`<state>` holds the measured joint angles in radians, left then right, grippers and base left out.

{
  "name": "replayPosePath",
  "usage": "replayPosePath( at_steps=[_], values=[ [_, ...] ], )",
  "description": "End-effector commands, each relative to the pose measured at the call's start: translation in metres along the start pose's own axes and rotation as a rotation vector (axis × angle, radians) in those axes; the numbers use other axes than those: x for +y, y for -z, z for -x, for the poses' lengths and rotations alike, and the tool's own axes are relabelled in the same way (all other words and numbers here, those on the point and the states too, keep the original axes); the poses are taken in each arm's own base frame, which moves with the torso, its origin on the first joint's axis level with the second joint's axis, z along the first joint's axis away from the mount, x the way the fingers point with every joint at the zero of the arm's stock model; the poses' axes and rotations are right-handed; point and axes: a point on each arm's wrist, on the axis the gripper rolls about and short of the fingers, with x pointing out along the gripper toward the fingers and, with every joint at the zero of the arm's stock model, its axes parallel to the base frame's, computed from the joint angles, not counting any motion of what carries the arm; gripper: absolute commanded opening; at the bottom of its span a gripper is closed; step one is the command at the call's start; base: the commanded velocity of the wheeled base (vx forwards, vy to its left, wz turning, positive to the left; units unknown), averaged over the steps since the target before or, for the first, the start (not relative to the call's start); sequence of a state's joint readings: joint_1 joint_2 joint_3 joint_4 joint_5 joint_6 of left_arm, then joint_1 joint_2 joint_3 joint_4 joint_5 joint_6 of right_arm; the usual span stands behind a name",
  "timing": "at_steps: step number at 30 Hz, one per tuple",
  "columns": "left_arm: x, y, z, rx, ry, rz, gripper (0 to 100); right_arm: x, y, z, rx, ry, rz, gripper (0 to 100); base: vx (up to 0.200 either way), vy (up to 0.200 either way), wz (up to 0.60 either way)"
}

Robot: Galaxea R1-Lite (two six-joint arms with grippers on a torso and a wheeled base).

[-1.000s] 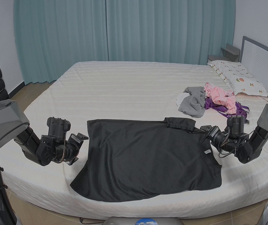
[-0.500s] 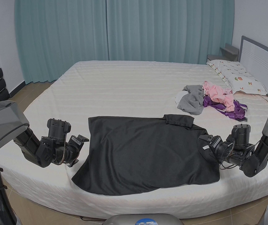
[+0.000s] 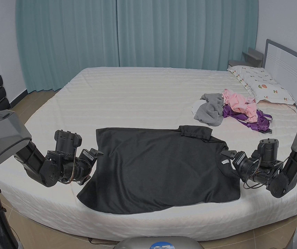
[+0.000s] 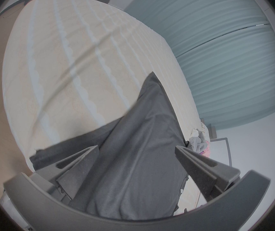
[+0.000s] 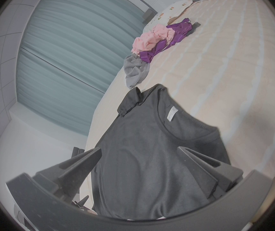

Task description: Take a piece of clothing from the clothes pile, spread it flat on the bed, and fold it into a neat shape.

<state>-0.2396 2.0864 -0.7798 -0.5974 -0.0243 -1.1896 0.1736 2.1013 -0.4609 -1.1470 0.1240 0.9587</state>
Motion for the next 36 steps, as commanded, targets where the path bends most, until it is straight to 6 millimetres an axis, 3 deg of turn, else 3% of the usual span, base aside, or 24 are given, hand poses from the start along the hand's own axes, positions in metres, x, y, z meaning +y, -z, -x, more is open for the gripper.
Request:
replayPosePath(
  at_steps=[1, 13, 24, 32, 36],
  values=[
    [-0.004, 0.000, 0.008, -0.007, 0.018, -0.004, 100, 0.002, 0.000, 0.001, -0.002, -0.005, 0.001, 100, 0.000, 0.000, 0.00],
    [-0.002, -0.002, 0.028, -0.028, 0.017, -0.023, 100, 0.003, 0.003, 0.007, 0.009, -0.009, 0.006, 100, 0.000, 0.000, 0.00],
    [0.025, 0.002, 0.045, -0.036, -0.061, -0.047, 100, 0.004, 0.007, 0.008, 0.020, -0.010, 0.010, 100, -0.036, 0.000, 0.00],
    [0.034, 0.004, 0.048, -0.028, -0.092, -0.045, 100, 0.003, 0.007, 0.009, 0.022, -0.006, 0.010, 100, -0.025, 0.000, 0.00],
    [0.049, 0.003, 0.049, -0.025, -0.149, -0.089, 100, 0.003, 0.008, 0.010, 0.024, -0.003, 0.010, 100, 0.000, 0.000, 0.00]
  ],
)
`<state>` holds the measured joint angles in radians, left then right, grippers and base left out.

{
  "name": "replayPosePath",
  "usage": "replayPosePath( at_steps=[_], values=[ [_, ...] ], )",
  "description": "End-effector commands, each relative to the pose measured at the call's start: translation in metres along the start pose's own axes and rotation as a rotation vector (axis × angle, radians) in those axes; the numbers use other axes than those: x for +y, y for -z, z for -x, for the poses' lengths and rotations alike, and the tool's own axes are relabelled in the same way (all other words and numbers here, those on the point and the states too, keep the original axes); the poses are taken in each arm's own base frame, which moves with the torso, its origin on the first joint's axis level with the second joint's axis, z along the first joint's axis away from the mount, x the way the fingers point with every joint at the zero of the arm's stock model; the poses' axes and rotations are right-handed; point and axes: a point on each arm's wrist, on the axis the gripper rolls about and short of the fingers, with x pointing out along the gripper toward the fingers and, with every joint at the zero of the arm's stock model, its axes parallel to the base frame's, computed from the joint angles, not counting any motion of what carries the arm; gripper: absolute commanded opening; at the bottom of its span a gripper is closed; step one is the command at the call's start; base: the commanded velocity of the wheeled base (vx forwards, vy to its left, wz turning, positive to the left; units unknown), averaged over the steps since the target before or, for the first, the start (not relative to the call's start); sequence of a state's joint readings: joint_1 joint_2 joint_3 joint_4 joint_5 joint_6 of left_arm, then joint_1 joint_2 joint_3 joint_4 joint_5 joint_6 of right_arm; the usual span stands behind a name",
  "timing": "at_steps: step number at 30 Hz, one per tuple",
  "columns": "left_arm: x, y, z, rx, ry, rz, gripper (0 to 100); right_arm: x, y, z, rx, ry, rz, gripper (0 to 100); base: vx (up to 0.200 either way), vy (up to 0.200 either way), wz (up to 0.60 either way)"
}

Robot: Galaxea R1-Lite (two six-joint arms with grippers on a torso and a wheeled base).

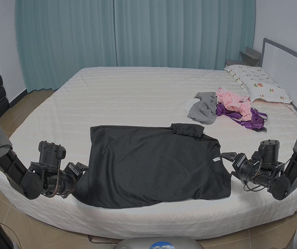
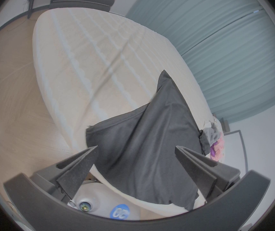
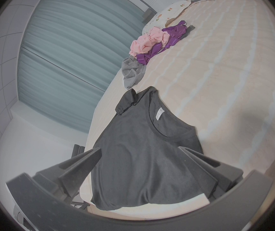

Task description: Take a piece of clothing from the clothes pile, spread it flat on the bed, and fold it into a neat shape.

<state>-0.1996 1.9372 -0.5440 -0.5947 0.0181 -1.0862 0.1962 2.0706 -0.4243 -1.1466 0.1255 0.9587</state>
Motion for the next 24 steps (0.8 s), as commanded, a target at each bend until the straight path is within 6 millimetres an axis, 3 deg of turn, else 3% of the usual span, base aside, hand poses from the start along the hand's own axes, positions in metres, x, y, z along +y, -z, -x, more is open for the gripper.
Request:
replayPosePath(
  at_steps=[1, 14, 24],
  values=[
    [0.013, 0.002, 0.000, 0.004, -0.048, -0.031, 100, -0.001, 0.001, 0.001, 0.003, 0.004, -0.001, 100, 0.000, 0.000, 0.00],
    [0.031, 0.006, -0.005, -0.015, -0.152, -0.087, 100, -0.001, 0.002, 0.001, 0.006, 0.006, 0.000, 100, 0.000, 0.000, 0.00],
    [0.041, -0.003, -0.043, -0.091, -0.119, -0.051, 100, -0.001, 0.004, 0.001, 0.014, 0.008, 0.002, 100, 0.000, 0.000, 0.00]
  ],
)
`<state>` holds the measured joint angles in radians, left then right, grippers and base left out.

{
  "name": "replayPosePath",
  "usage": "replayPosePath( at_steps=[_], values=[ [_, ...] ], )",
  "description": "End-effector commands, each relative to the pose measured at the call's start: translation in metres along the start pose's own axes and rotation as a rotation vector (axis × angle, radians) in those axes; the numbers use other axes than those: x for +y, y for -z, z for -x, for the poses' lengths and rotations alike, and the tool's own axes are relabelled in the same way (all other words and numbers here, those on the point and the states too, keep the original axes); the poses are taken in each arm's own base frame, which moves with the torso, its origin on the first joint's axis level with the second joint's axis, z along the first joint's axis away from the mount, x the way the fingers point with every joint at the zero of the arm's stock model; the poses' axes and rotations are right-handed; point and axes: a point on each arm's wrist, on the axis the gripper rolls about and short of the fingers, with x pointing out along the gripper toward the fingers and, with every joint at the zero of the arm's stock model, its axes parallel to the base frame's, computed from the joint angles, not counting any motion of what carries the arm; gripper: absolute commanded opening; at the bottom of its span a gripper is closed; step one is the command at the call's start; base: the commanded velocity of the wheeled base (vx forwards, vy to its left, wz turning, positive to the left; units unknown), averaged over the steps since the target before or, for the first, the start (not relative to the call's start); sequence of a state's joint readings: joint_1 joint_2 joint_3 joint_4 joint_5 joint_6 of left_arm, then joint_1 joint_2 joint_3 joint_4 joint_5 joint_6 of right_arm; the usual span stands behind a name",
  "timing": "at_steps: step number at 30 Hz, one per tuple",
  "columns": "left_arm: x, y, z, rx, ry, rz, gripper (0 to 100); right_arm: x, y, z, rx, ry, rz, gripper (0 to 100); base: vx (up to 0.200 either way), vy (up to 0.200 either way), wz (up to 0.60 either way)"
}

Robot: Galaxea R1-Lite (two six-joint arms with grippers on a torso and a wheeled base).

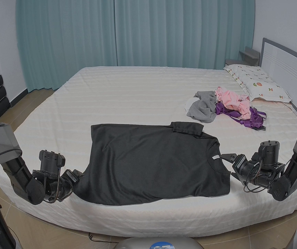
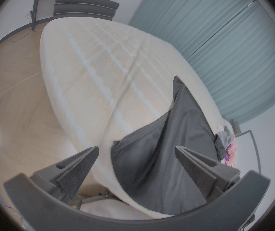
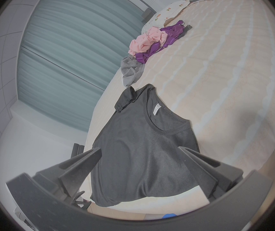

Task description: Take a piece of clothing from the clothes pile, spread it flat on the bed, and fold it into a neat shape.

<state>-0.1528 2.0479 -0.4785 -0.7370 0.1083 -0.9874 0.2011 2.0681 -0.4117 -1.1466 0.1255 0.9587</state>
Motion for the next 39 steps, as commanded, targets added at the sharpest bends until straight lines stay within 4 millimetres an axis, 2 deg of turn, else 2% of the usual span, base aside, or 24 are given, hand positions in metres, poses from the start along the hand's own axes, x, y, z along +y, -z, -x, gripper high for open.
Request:
replayPosePath(
  at_steps=[1, 5, 6, 12, 26, 39],
  values=[
    [0.011, 0.002, -0.025, -0.007, -0.022, 0.017, 100, 0.000, 0.001, -0.001, 0.005, 0.002, 0.001, 100, 0.000, 0.000, 0.00],
    [0.014, 0.004, -0.028, 0.001, -0.035, 0.017, 100, -0.001, 0.001, -0.001, 0.006, 0.003, 0.001, 100, 0.000, 0.000, 0.00],
    [0.015, 0.004, -0.028, 0.003, -0.038, 0.017, 0, -0.001, 0.001, -0.001, 0.006, 0.003, 0.001, 100, 0.000, 0.000, 0.00],
    [0.016, 0.004, -0.025, 0.001, -0.039, 0.015, 0, -0.001, 0.001, -0.001, 0.004, 0.004, 0.000, 100, 0.000, 0.000, 0.00],
    [0.027, 0.006, 0.020, 0.003, -0.139, -0.191, 0, 0.000, 0.001, 0.012, 0.003, 0.011, 0.050, 100, 0.000, 0.000, 0.00],
    [0.023, 0.002, 0.018, -0.009, -0.131, -0.180, 0, -0.020, 0.013, 0.019, 0.102, 0.144, 0.205, 100, 0.000, 0.000, 0.00]
  ],
)
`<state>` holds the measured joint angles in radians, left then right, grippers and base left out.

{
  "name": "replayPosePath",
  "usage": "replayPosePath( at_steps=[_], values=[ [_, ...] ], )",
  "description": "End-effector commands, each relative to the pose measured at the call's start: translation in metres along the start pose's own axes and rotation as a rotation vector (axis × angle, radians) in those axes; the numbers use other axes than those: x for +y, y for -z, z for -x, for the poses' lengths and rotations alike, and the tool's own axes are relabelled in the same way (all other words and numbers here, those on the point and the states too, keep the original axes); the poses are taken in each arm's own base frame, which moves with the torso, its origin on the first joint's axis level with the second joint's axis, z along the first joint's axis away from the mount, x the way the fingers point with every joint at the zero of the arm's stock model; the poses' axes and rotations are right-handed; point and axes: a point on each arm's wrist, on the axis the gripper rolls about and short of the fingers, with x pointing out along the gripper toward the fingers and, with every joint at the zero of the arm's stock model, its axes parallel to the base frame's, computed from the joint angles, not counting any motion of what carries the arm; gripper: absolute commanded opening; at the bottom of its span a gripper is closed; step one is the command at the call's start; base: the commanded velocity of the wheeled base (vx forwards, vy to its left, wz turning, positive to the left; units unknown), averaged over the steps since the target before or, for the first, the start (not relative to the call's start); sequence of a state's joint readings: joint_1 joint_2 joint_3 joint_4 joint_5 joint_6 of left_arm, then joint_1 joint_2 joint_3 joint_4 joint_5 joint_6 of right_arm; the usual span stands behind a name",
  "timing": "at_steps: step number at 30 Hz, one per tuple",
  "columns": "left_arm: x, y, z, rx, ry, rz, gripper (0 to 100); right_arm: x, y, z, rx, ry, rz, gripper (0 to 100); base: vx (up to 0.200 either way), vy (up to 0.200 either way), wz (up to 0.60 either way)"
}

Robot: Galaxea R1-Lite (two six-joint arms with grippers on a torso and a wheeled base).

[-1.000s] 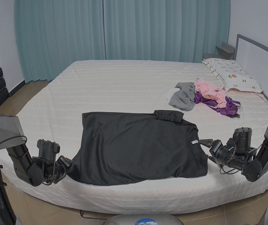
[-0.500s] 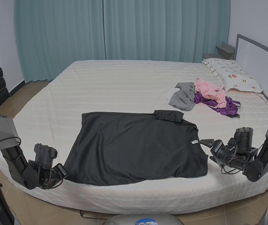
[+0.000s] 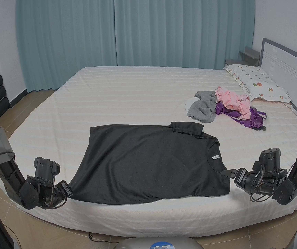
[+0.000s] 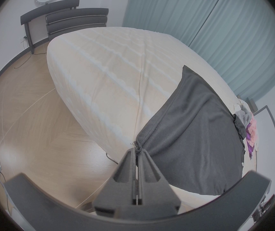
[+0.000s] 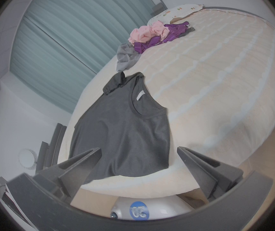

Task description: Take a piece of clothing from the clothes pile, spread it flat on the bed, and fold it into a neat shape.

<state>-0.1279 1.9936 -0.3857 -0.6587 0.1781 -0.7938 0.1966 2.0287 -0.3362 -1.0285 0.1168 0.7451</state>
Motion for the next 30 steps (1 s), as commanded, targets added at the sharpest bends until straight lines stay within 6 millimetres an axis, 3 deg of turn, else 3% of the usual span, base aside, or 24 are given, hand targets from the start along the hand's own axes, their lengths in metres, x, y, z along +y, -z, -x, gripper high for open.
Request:
replayPosePath(
  at_steps=[1, 14, 15, 20, 25, 30],
  values=[
    [-0.002, -0.004, 0.002, -0.019, 0.016, 0.012, 0, -0.004, 0.003, -0.001, 0.025, 0.029, 0.018, 100, 0.000, 0.000, 0.00],
    [-0.003, -0.013, 0.001, -0.037, 0.028, 0.043, 0, -0.019, 0.017, -0.036, 0.109, 0.084, 0.009, 100, 0.000, 0.000, 0.00],
    [-0.003, -0.013, 0.001, -0.038, 0.029, 0.043, 0, -0.020, 0.018, -0.038, 0.113, 0.087, 0.008, 0, 0.000, 0.000, 0.00],
    [-0.003, -0.015, 0.001, -0.045, 0.034, 0.049, 0, -0.017, 0.016, -0.039, 0.104, 0.075, 0.012, 0, 0.000, 0.000, 0.00],
    [-0.005, -0.022, -0.002, -0.080, 0.057, 0.077, 0, -0.003, -0.003, -0.040, 0.028, 0.012, -0.005, 0, 0.000, 0.000, 0.00],
    [-0.010, -0.032, -0.004, -0.112, 0.081, 0.124, 0, 0.014, -0.026, -0.054, -0.041, -0.047, -0.012, 0, 0.000, 0.000, 0.00]
  ],
)
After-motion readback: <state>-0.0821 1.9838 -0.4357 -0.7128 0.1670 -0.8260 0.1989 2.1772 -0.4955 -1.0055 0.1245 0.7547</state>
